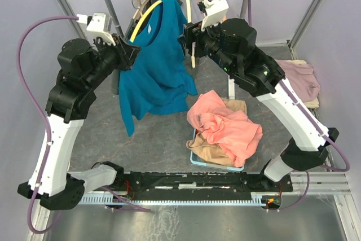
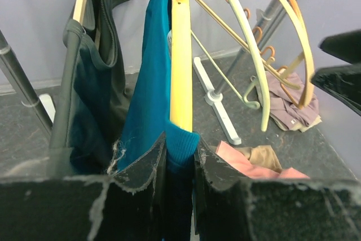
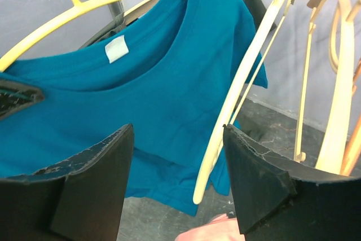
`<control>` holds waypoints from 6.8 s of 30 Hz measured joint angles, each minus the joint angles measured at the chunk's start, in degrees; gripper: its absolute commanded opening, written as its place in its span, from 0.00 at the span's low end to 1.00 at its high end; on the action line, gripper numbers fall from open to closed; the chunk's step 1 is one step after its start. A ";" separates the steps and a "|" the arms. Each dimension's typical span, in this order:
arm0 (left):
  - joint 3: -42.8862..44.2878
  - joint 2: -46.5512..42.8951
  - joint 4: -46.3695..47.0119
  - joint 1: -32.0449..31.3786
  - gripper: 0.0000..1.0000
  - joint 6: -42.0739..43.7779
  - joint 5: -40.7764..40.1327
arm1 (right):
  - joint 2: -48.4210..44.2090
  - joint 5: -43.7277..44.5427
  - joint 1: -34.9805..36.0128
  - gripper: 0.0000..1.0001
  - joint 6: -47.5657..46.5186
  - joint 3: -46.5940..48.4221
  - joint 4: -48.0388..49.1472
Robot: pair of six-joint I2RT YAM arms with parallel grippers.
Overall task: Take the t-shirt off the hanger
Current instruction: Pick up the hanger from the clothesline, then remove the T-shirt from the hanger.
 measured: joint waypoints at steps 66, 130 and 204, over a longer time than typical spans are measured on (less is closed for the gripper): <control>-6.36 -9.38 -4.15 0.00 0.03 -2.91 10.56 | 13.92 -1.60 -1.68 0.01 6.12 10.95 3.85; -12.35 -9.57 4.07 -0.02 0.03 -5.73 11.15 | 7.54 -18.23 -1.14 0.60 1.44 6.75 9.14; -12.39 -13.86 3.89 0.00 0.54 -5.86 13.66 | 13.07 -12.81 0.46 0.01 -0.50 5.62 11.56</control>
